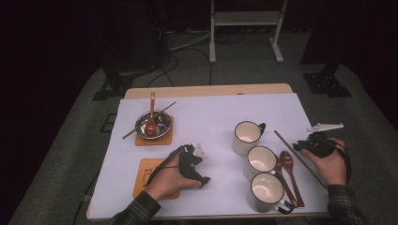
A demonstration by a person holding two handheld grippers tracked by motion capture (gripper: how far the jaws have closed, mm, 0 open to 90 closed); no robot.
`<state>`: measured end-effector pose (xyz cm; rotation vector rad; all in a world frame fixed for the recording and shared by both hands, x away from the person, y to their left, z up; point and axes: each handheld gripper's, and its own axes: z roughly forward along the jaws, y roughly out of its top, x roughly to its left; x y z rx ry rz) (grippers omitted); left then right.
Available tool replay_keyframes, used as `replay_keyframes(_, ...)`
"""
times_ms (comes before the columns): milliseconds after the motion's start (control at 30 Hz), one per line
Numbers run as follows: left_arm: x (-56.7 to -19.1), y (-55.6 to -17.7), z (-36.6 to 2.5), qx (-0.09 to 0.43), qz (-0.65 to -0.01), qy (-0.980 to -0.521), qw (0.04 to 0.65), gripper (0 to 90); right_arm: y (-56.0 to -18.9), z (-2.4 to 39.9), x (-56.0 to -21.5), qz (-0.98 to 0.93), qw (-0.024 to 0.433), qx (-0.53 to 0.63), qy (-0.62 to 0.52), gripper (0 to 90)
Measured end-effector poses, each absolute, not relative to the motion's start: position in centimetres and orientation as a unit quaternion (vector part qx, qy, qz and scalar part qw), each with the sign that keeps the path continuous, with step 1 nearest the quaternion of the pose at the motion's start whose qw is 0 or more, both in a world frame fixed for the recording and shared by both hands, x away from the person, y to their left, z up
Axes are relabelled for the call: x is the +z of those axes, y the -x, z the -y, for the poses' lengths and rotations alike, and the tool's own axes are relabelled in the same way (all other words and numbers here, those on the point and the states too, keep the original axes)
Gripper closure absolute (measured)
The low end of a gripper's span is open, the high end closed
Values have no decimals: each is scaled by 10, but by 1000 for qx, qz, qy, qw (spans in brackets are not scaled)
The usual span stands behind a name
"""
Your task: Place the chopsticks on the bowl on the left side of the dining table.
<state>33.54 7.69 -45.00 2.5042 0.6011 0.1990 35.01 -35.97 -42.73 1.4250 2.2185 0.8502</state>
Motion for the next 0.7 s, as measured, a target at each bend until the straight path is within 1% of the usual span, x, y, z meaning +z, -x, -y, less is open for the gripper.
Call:
replay_keyframes(367,-450,-335,-77,73,-224,-932,275,22,-323,371,-438,-789,167,290,-515,699)
replay_keyframes(700,-450,-335,-76,73,-224,-932,275,22,-310,379,-444,-787,161,284,-523,728)
